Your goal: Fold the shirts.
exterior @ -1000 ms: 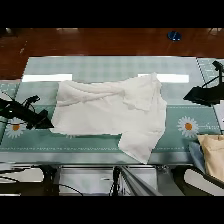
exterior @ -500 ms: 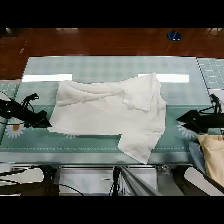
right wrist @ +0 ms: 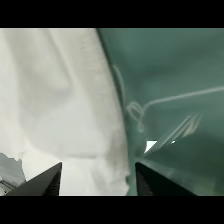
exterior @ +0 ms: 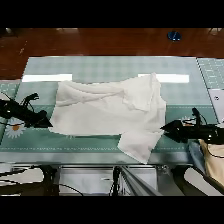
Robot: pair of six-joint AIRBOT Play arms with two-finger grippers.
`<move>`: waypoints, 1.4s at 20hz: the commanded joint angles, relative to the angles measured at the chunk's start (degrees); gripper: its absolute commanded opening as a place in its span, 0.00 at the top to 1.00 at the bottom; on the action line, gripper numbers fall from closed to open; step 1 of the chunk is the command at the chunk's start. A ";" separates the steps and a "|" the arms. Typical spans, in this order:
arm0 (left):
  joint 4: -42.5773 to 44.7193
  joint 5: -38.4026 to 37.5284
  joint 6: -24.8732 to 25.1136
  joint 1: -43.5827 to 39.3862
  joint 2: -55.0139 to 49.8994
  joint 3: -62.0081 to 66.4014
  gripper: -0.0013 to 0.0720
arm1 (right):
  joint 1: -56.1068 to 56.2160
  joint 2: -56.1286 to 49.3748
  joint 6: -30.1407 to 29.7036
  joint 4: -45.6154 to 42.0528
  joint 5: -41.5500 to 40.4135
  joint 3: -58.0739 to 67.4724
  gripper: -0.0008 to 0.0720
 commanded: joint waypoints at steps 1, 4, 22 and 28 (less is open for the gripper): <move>-1.53 -0.22 0.35 0.00 0.04 0.07 0.95 | 10.03 0.00 4.72 3.78 -11.58 -1.36 0.48; -1.66 -1.46 1.25 0.00 0.83 0.48 0.95 | 13.62 0.42 2.69 10.47 -9.46 -0.26 0.96; -13.99 8.55 -17.25 6.60 49.59 65.00 0.95 | 2.32 23.58 22.73 -14.75 0.11 96.98 0.96; -4.74 -20.76 -18.14 6.51 52.48 67.52 0.95 | 2.40 26.36 24.13 -25.05 27.58 101.09 0.96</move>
